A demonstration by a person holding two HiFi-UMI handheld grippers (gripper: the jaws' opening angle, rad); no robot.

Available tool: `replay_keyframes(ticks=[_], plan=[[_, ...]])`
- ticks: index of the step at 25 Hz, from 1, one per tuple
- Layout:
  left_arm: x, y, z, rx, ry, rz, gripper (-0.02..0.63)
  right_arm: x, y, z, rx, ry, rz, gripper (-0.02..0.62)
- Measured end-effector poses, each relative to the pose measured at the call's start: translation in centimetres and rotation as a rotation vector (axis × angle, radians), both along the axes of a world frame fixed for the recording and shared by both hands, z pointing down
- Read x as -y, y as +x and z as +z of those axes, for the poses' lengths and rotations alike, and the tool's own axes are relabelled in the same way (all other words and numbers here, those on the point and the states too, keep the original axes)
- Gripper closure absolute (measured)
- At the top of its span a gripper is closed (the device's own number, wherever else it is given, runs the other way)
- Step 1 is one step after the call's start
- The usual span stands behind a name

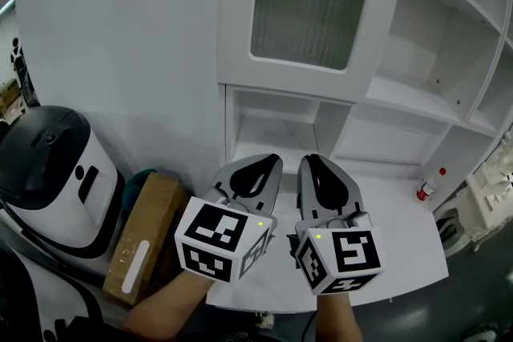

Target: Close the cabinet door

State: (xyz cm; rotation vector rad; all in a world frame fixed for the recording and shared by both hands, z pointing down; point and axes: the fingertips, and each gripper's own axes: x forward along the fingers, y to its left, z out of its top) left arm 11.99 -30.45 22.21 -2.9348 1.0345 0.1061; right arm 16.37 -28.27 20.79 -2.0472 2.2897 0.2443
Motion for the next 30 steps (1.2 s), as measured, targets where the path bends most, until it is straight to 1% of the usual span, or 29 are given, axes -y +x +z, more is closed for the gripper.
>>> replay_keyframes(ticks=[10, 19, 30], plan=[[-2.1, -1.6, 0.6, 0.006, 0.009, 0.028, 0.594, -2.4, -2.6, 1.4, -0.035, -0.031, 0.037, 0.572], [-3.2, -1.9, 1.4, 0.014, 0.003, 0.054, 0.594, -3.3, -3.1, 2.2, -0.037, -0.053, 0.062, 0.572], [-3.1, -2.1, 1.8, 0.013, -0.006, 0.066, 0.594, -3.3, -3.3, 3.0, -0.023, -0.074, 0.068, 0.572]])
